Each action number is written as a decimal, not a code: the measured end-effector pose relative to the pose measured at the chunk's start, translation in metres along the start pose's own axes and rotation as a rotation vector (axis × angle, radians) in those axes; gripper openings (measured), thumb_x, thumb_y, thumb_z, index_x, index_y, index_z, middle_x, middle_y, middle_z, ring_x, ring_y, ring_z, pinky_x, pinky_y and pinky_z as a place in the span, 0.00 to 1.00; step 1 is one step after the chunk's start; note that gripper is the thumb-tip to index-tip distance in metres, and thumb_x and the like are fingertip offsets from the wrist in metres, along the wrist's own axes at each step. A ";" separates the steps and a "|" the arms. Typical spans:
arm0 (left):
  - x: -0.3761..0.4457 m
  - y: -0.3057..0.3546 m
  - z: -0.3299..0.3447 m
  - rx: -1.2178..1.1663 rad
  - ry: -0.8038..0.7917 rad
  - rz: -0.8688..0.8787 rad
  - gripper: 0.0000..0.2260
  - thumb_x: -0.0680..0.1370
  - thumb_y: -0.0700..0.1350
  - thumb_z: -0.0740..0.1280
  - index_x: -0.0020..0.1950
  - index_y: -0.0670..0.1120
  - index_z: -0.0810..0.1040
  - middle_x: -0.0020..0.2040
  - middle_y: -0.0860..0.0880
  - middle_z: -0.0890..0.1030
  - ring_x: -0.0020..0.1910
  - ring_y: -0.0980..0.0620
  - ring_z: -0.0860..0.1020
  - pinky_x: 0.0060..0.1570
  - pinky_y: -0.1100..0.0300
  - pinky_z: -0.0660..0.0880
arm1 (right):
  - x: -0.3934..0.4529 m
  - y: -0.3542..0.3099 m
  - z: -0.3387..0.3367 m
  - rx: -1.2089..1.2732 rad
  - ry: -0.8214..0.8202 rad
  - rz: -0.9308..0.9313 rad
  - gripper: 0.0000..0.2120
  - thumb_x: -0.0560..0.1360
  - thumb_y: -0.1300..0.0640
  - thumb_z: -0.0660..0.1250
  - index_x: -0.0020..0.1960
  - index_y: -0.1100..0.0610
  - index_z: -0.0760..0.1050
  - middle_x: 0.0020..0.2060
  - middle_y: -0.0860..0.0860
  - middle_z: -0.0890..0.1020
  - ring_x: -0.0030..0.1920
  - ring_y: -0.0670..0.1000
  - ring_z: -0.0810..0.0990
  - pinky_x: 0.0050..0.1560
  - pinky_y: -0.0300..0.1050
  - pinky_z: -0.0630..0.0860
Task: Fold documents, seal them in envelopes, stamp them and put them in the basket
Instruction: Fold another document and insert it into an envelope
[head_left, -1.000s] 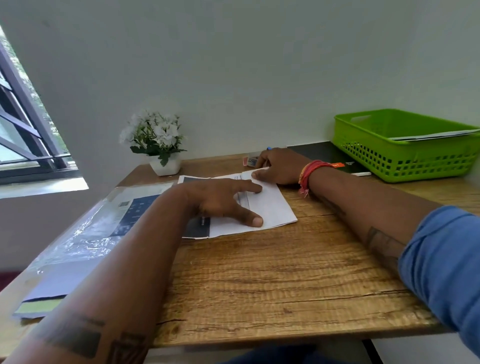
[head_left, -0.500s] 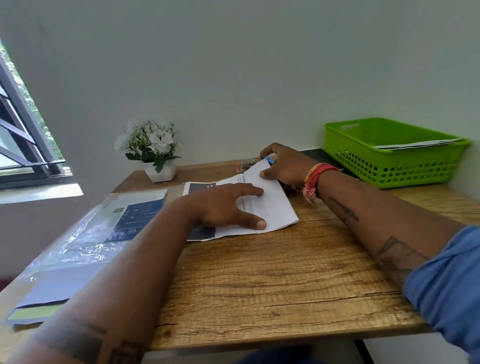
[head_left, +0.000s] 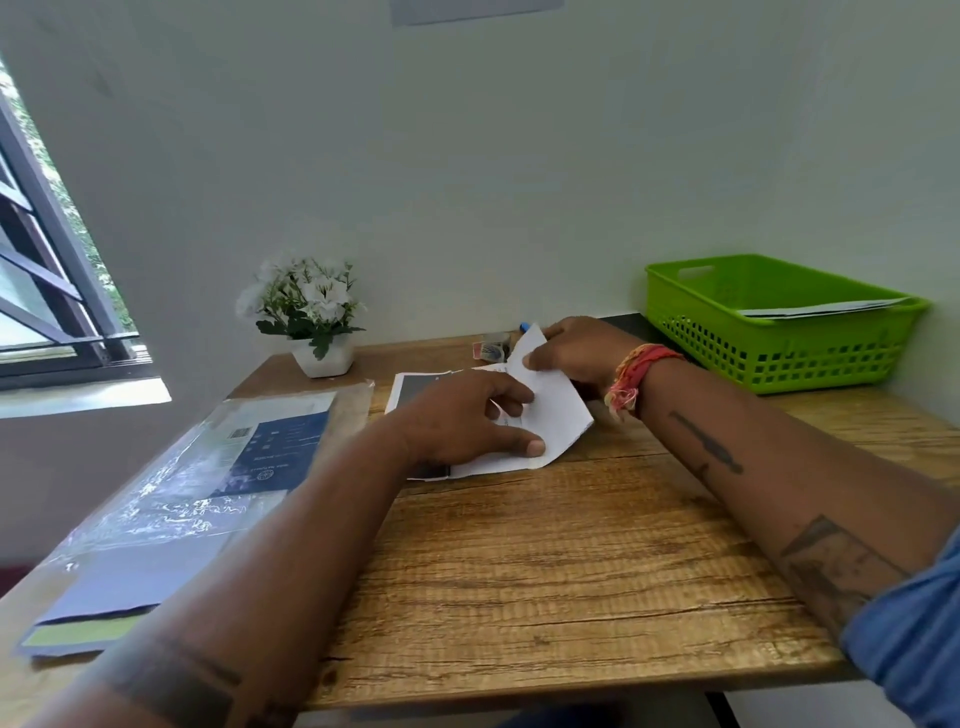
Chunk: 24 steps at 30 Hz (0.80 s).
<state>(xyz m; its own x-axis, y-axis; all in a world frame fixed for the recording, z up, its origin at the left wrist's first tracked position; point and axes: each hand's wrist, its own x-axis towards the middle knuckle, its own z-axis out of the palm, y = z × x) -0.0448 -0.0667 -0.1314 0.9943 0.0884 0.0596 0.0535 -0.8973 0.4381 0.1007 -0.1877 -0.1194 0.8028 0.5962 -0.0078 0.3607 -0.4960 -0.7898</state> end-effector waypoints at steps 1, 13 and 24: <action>0.002 -0.001 0.001 -0.027 0.023 0.000 0.29 0.73 0.59 0.74 0.72 0.53 0.74 0.60 0.57 0.80 0.56 0.59 0.77 0.53 0.66 0.73 | -0.001 0.000 0.002 0.045 0.010 0.002 0.23 0.69 0.47 0.72 0.58 0.60 0.79 0.52 0.56 0.84 0.51 0.58 0.84 0.59 0.61 0.79; 0.001 -0.008 -0.002 -0.638 0.199 -0.238 0.14 0.85 0.51 0.59 0.53 0.45 0.81 0.42 0.44 0.84 0.38 0.51 0.80 0.43 0.51 0.73 | -0.010 -0.001 0.030 0.271 -0.009 -0.103 0.09 0.80 0.56 0.65 0.54 0.60 0.79 0.42 0.57 0.83 0.35 0.52 0.81 0.35 0.45 0.80; 0.002 -0.022 -0.016 -0.433 0.230 -0.404 0.24 0.80 0.44 0.70 0.75 0.47 0.67 0.43 0.44 0.85 0.36 0.51 0.84 0.40 0.57 0.82 | -0.016 -0.004 0.038 -0.170 -0.022 -0.269 0.08 0.78 0.60 0.68 0.55 0.51 0.81 0.45 0.45 0.82 0.44 0.48 0.84 0.48 0.42 0.82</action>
<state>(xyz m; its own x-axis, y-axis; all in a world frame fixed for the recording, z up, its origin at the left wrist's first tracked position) -0.0458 -0.0401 -0.1270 0.8558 0.5170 -0.0162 0.3303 -0.5221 0.7863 0.0688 -0.1714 -0.1394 0.6581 0.7329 0.1726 0.6342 -0.4160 -0.6517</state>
